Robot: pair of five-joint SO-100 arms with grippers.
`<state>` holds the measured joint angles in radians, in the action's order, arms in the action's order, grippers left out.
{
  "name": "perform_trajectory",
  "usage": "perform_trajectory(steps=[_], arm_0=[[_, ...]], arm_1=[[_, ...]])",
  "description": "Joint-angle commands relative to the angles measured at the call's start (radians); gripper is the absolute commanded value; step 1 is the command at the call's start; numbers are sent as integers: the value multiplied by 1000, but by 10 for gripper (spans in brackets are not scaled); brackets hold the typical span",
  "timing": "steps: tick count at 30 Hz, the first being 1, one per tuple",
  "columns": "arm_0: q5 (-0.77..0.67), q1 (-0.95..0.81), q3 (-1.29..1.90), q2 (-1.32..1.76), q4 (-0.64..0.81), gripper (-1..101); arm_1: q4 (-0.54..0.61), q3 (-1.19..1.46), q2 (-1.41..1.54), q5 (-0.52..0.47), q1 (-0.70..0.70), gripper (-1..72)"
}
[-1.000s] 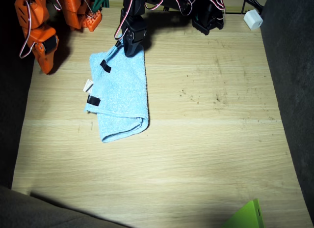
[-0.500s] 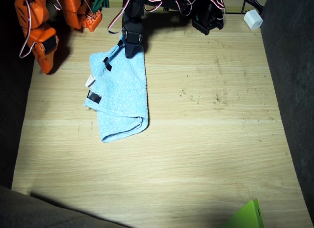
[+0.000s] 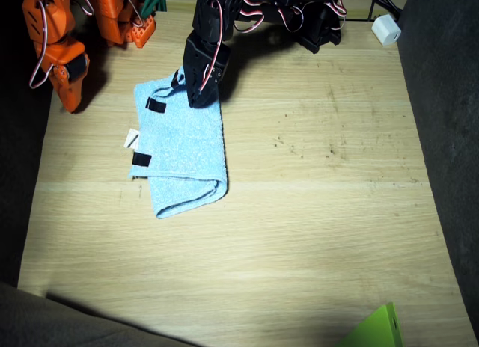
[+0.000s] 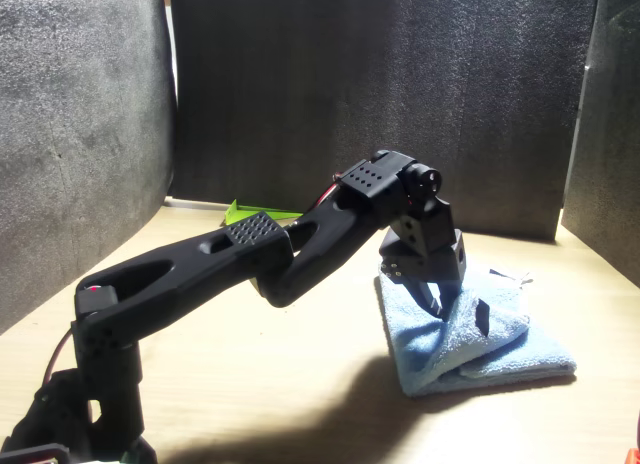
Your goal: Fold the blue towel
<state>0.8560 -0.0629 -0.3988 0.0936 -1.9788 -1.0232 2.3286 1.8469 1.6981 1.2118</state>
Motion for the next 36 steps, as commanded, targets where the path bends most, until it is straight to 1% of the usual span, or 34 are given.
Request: perform_trajectory(steps=[1,5,6,7,9,10,12,13,15,16,20,24,27,30,32,36], arm_0=[[-6,12,-104,9,-41,51],[138,95,-104,18,-46,129],[213,120,-104,21,-44,193],[276,147,-104,21,-49,217],[350,204,-103,18,-66,267],[373,227,-103,23,-69,322],[451,253,-101,29,-49,341],[502,262,-101,34,-40,342],[612,273,-101,37,-21,313],[663,278,-101,35,-23,320],[922,287,-101,-2,-63,287],[1230,265,-103,-17,-55,195],[1390,268,-103,-14,-37,148],[1488,282,-103,-18,2,139],[1477,287,-101,-14,75,138],[1502,284,-101,-23,120,150]], arm_1=[[-18,-32,6,9,20,-1],[-18,-32,6,11,18,-1],[-18,-32,6,11,18,-1],[-18,-34,6,11,18,-1],[-18,-35,0,11,18,-1],[-20,-37,0,11,18,-1],[-20,-37,-2,11,17,-1],[-20,-37,-2,11,17,-1],[-20,-37,-2,11,17,-1],[-20,-37,-2,11,17,-1],[-20,-37,-2,11,17,-1],[-20,-37,-3,9,15,-1],[-20,-37,-3,9,15,-1],[-20,-37,-3,9,14,-1],[-20,-37,-3,9,14,-1],[-20,-37,-3,9,14,-1]])
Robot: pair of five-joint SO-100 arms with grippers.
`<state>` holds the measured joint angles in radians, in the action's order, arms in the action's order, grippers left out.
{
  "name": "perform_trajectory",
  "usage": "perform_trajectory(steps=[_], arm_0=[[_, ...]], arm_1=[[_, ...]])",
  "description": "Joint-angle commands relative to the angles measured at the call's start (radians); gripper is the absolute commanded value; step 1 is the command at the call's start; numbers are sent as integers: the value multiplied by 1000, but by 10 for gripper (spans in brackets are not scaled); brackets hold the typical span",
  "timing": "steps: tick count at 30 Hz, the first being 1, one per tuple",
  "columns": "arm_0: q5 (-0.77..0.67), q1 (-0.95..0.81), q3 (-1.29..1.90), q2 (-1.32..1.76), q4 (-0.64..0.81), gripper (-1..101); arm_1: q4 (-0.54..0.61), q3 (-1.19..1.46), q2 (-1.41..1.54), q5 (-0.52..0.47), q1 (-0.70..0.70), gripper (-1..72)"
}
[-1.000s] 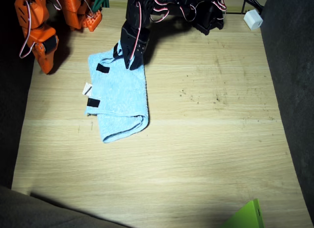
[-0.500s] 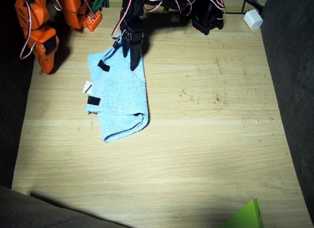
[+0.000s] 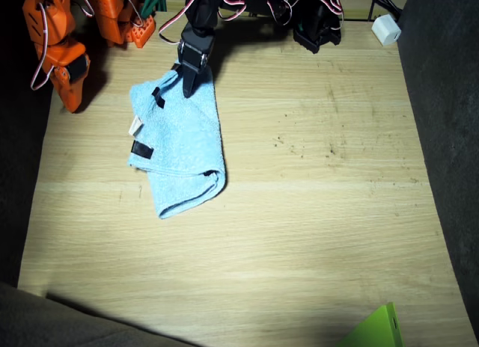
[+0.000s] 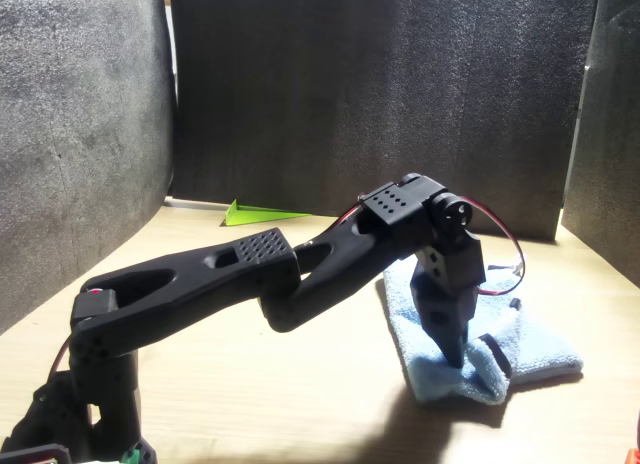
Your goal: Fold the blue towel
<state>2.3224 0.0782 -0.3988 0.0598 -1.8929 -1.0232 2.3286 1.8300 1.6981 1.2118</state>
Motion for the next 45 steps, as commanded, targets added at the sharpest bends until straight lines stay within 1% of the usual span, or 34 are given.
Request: perform_trajectory(steps=[1,2,4,5,8,10,12,15,21,26,27,29,30,32,33,35,36,37,38,39,40,42,43,45], arm_0=[[25,143,-100,11,48,206],[0,141,-98,15,58,266],[-28,141,-98,18,52,265],[-104,141,-98,21,49,268],[-253,135,-100,29,20,211],[-341,110,-101,38,11,210],[-354,83,-101,44,5,191],[-339,46,-101,78,-23,160],[-310,-31,-98,199,-71,144],[-293,-110,-97,298,-71,144],[-319,-133,-97,316,-61,139],[-437,-175,-78,348,-61,119],[-494,-196,-67,351,-83,69],[-638,-242,-94,316,-169,4],[-732,-268,-18,331,-179,-4],[-917,-319,272,451,-173,-4],[-966,-330,396,505,-173,-4],[-1012,-334,506,555,-172,-4],[-1040,-333,601,600,-170,-4],[-1054,-318,675,626,-167,-4],[-1063,-296,733,647,-160,-5],[-1063,-252,854,704,-101,-5],[-1048,-230,940,752,-38,-5],[-1006,-190,1140,864,126,-5]], arm_1=[[-20,-37,14,9,14,-1],[-20,-37,14,9,14,-1],[-21,-37,15,9,12,-1],[-21,-35,17,11,12,-1],[-21,-37,15,11,12,-1],[-21,-38,12,11,14,-1],[-21,-38,12,11,15,-1],[-21,-38,12,12,15,-1],[-21,-38,12,14,14,-1],[-21,-38,12,14,15,-1],[-21,-38,12,14,15,-1],[-21,-34,23,14,15,-1],[-20,-23,40,15,15,-1],[-35,-12,72,20,21,-1],[-58,-23,66,25,26,-1],[-81,-57,25,14,0,-1],[-112,-89,5,5,-18,-1],[-167,-141,-23,2,-37,-1],[-224,-192,-51,2,-51,-1],[-255,-222,-67,2,-55,-1],[-244,-216,-67,-2,-52,-1],[-163,-149,-37,-8,-31,-1],[-123,-114,-21,-8,-14,-1],[-83,-69,0,0,12,-1]])
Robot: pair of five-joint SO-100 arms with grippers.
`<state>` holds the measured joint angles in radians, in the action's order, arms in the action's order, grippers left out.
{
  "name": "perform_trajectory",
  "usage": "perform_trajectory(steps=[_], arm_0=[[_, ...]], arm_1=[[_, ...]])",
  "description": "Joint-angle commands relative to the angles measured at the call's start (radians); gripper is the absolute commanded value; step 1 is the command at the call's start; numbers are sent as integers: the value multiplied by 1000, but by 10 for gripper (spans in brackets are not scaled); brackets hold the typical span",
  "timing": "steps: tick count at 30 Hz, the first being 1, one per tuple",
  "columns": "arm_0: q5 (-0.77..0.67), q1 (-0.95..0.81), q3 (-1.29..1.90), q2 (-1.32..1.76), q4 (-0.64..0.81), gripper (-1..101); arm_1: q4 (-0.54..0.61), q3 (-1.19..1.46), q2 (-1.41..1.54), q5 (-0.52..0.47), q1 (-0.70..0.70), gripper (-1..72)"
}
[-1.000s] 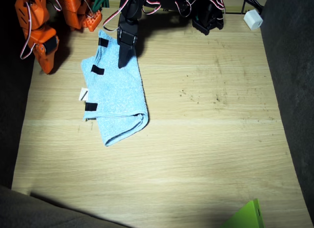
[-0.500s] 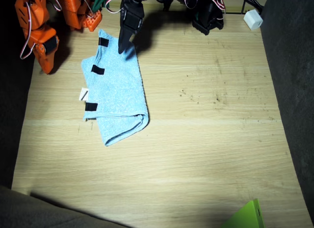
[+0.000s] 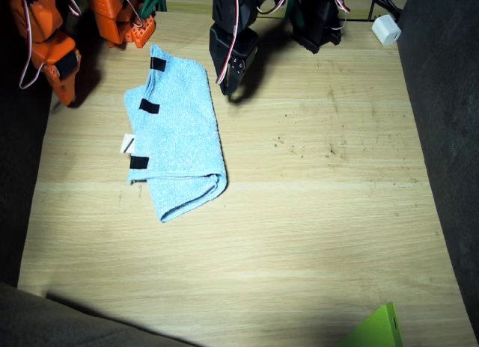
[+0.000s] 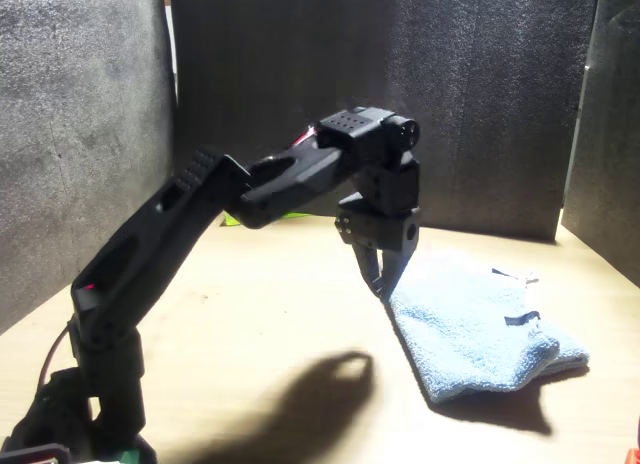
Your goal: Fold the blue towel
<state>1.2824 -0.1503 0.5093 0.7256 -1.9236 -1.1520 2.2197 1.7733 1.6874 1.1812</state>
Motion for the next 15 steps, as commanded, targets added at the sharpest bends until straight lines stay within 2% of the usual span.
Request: perform_trajectory(steps=[1,7,9,12,15], arm_0=[[58,60,304,239,218,-5],[143,129,356,298,267,-6],[186,135,433,382,354,-6],[261,146,629,538,591,-6],[239,150,574,468,569,-5]], arm_1=[[49,48,67,15,48,-1],[63,69,87,8,44,-1],[64,71,89,8,44,-1],[67,77,97,6,44,-1],[67,86,115,6,44,-1]])
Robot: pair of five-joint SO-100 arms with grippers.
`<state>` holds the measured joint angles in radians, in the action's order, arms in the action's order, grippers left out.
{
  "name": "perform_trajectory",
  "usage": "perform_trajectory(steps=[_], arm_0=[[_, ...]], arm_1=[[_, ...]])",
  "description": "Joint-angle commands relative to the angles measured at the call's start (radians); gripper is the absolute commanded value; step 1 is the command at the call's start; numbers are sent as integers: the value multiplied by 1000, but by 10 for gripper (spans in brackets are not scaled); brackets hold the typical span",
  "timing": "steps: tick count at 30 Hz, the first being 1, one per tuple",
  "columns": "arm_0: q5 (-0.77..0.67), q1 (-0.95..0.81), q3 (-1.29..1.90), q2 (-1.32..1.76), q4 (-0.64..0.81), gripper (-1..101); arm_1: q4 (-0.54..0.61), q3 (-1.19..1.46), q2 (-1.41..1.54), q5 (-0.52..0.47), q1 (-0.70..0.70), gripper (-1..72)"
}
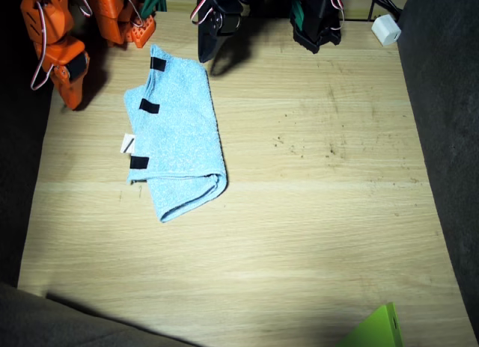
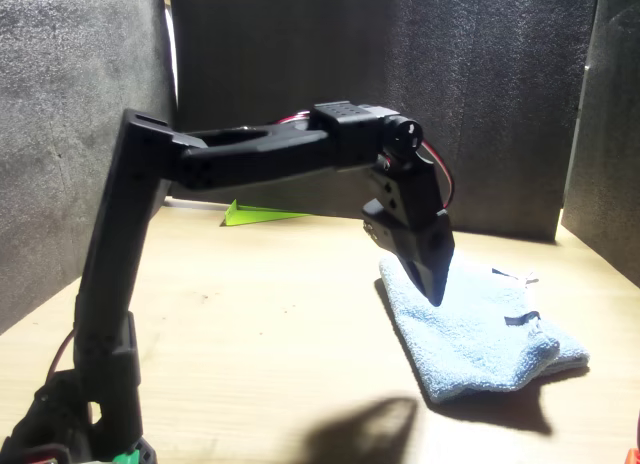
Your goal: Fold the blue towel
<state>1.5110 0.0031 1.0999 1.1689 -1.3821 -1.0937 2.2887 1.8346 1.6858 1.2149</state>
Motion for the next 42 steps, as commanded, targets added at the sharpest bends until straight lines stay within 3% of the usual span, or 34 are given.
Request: perform_trajectory(steps=[1,7,12,17,28,35,42], arm_0=[[8,-3,-8,5,40,-5],[-61,-63,31,-89,92,-5],[-124,-229,153,26,101,-5],[-109,-488,598,359,252,-5],[-75,-1180,1195,1043,275,-5],[-75,-1351,1312,1071,347,-4],[-117,-1391,1292,960,367,-4]], arm_1=[[9,18,58,8,11,-1],[14,25,63,5,11,-1],[14,34,86,2,15,-1],[14,35,87,2,15,-1],[20,38,80,-20,20,-1],[29,81,149,-31,-11,-1],[35,172,310,-52,-11,-1]])
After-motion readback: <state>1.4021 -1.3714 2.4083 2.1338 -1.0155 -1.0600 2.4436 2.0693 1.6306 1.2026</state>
